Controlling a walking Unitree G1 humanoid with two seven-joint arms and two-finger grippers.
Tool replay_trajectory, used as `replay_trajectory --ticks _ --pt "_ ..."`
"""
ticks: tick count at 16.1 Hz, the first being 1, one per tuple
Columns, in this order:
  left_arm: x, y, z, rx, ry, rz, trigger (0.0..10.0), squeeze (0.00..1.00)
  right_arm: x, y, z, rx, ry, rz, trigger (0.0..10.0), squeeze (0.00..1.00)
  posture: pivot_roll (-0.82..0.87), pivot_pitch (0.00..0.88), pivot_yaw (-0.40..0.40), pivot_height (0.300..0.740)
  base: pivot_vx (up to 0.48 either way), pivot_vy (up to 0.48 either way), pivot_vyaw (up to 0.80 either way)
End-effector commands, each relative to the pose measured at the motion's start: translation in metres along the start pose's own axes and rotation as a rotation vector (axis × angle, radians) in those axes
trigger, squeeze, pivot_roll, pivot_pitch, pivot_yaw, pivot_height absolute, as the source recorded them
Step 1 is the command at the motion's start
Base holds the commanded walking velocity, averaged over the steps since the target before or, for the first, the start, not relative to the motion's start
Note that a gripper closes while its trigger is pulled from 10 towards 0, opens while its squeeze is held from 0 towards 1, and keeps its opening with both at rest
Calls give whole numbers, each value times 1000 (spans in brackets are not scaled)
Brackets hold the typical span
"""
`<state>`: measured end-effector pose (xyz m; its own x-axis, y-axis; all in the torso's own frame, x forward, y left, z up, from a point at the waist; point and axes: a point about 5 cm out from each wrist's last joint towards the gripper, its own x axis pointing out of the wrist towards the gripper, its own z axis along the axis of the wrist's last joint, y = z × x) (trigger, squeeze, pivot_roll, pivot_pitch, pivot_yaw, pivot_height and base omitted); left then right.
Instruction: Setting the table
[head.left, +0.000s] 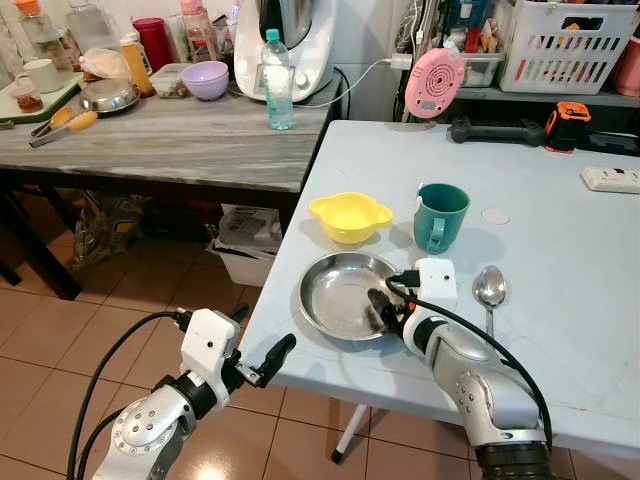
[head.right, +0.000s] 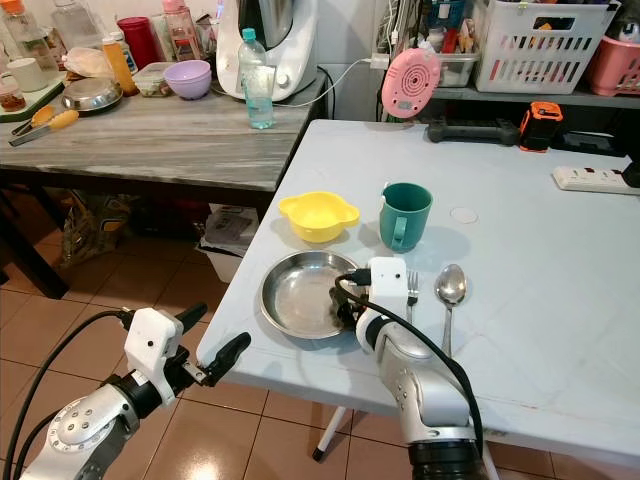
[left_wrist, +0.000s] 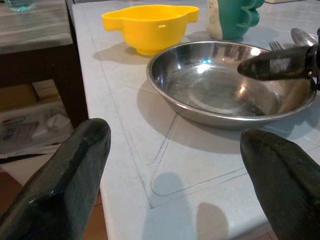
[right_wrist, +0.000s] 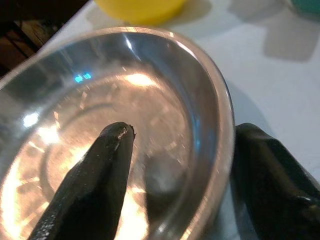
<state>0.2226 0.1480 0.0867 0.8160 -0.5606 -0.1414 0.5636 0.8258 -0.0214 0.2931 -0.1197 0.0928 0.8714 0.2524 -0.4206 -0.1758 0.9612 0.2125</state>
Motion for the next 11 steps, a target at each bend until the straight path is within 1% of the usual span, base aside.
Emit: replay_trajectory --ticks 1,6,8,11 --pt "0 2 4 17 -2 0 10000 0 1 2 0 16 20 1 0 0 -27 0 51 740 0 0 0" --pt "2 3 2 6 3 -16 10000 0 1 -2 -1 46 38 -10 0 0 -32 0 52 740 0 0 0" --pt "4 2 0 -9 12 -44 10000 0 1 -4 -4 60 58 -16 0 0 -37 0 53 740 0 0 0" --pt "4 0 -1 -12 28 -81 10000 0 1 -4 -8 72 80 -15 0 0 -40 0 53 740 0 0 0"
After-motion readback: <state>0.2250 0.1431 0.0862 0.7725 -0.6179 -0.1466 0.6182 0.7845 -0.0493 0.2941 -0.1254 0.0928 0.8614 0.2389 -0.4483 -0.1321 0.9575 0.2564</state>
